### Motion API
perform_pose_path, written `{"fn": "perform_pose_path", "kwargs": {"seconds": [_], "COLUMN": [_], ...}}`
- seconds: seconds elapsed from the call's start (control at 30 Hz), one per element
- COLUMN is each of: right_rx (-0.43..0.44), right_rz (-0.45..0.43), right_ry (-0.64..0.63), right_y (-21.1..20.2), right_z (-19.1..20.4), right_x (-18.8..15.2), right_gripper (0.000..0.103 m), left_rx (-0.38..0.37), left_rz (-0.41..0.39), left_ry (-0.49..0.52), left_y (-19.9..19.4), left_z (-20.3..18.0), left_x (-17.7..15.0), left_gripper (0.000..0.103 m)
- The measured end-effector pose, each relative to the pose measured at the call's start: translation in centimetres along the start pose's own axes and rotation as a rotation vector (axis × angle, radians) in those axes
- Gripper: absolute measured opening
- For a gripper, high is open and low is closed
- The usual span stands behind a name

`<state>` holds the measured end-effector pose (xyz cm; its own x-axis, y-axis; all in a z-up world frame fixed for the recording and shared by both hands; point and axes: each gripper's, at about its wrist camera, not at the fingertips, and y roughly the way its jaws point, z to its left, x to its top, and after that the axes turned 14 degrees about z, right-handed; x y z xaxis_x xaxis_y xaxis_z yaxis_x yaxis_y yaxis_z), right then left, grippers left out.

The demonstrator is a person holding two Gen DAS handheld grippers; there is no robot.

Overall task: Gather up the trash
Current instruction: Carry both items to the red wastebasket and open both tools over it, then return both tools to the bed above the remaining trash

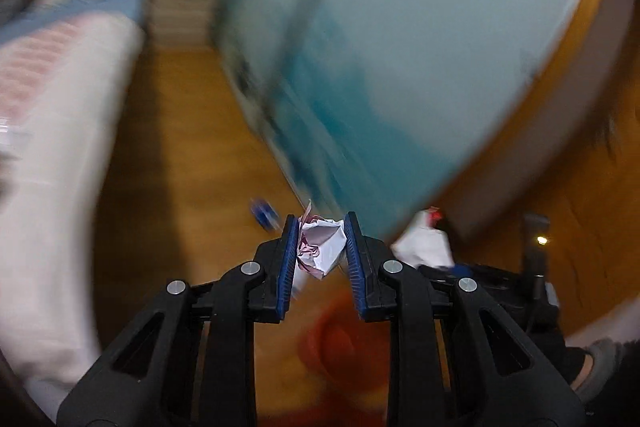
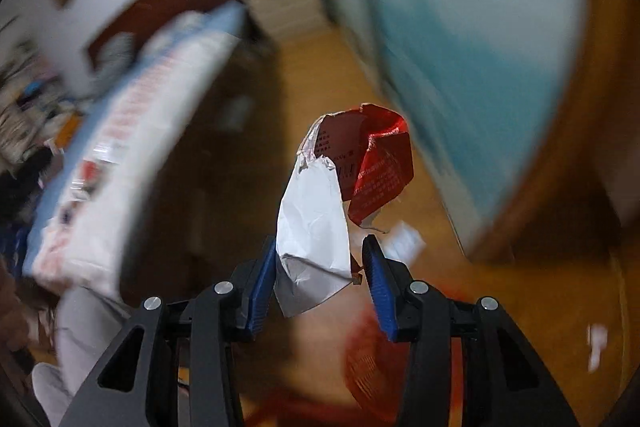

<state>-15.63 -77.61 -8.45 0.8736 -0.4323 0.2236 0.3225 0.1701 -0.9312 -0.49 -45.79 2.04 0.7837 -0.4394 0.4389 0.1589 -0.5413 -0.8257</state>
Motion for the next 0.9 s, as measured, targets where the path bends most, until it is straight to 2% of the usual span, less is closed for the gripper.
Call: {"fn": "perform_pose_path", "kwargs": {"seconds": [0.03, 0.1, 0.13, 0.2, 0.27, 0.43, 0.53, 0.57, 0.6, 0.67, 0.73, 0.9], "right_rx": [-0.003, -0.009, -0.013, -0.025, -0.034, -0.037, -0.043, -0.047, -0.05, -0.083, -0.088, -0.084], "right_rz": [0.058, 0.13, 0.172, 0.217, 0.246, 0.288, 0.279, 0.273, 0.261, 0.236, 0.216, 0.163], "right_ry": [0.082, 0.18, 0.232, 0.265, 0.276, 0.315, 0.323, 0.332, 0.337, 0.327, 0.327, 0.335], "right_y": [2.2, 5.0, 6.6, 8.3, 9.7, 11.7, 12.1, 12.2, 12.2, 11.8, 11.1, 9.1], "right_z": [-3.3, -7.0, -9.2, -11.2, -12.2, -13.2, -12.6, -12.8, -12.9, -12.5, -12.3, -11.6], "right_x": [-1.1, -3.0, -4.3, -6.0, -7.5, -9.2, -9.8, -9.9, -9.9, -9.9, -9.9, -9.1], "right_gripper": [0.044, 0.043, 0.043, 0.043, 0.043, 0.044, 0.049, 0.056, 0.066, 0.074, 0.073, 0.073], "left_rx": [-0.005, -0.047, -0.055, -0.059, -0.067, -0.022, 0.001, 0.012, 0.026, 0.051, 0.065, 0.073], "left_rz": [0.106, 0.267, 0.315, 0.447, 0.523, 0.602, 0.625, 0.636, 0.642, 0.656, 0.645, 0.597], "left_ry": [0.03, 0.048, 0.056, 0.078, 0.085, 0.135, 0.123, 0.136, 0.149, 0.178, 0.193, 0.194], "left_y": [4.7, 11.4, 13.6, 19.2, 22.2, 26.1, 27.8, 28.3, 28.6, 28.6, 28.0, 26.3], "left_z": [-1.6, -3.6, -4.2, -5.5, -6.1, -7.0, -6.6, -6.7, -7.4, -8.2, -9.1, -8.8], "left_x": [0.1, -0.8, -1.4, -3.2, -4.0, -3.9, -4.2, -4.5, -4.7, -4.9, -4.9, -4.0], "left_gripper": [0.023, 0.023, 0.023, 0.023, 0.023, 0.023, 0.025, 0.026, 0.029, 0.049, 0.058, 0.059]}}
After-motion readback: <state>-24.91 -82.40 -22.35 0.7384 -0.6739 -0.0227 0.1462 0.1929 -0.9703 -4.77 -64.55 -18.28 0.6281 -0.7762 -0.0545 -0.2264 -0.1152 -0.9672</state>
